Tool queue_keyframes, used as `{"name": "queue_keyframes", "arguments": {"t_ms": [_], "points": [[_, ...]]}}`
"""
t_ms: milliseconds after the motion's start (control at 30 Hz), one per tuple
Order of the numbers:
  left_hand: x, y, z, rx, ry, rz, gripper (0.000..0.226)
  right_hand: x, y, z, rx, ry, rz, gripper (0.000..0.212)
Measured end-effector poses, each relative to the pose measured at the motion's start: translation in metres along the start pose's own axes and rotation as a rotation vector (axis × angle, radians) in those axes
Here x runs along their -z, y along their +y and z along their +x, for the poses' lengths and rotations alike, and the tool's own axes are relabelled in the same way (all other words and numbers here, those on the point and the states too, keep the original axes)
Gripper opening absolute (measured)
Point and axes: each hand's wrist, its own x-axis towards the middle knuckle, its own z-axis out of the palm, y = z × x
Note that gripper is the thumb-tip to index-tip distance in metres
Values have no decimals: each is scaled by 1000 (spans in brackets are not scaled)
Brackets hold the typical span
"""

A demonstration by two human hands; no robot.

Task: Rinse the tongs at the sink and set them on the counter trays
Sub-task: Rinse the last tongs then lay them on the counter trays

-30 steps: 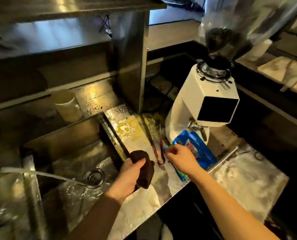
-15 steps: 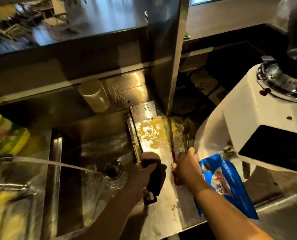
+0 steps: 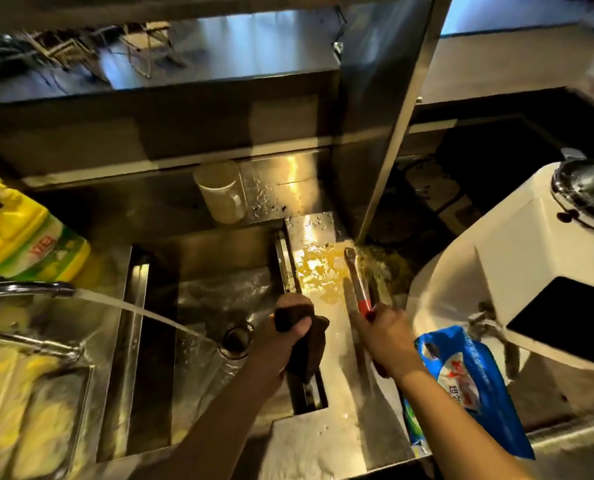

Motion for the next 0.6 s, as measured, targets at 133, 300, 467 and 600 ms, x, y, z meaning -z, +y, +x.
{"name": "queue_keyframes", "arguments": {"t_ms": [133, 300, 467, 600], "points": [[48, 8, -9, -123, 14, -43, 22, -7, -37, -29, 103, -201, -75, 17], [142, 18, -27, -236, -83, -291, 18, -55, -102, -74, 75, -478, 337, 24], [220, 33, -41, -186, 21, -403, 31, -108, -153, -102, -6, -718, 462, 39], [255, 50, -40, -155, 114, -520, 21, -141, -182, -122, -12, -776, 410, 34]]}}
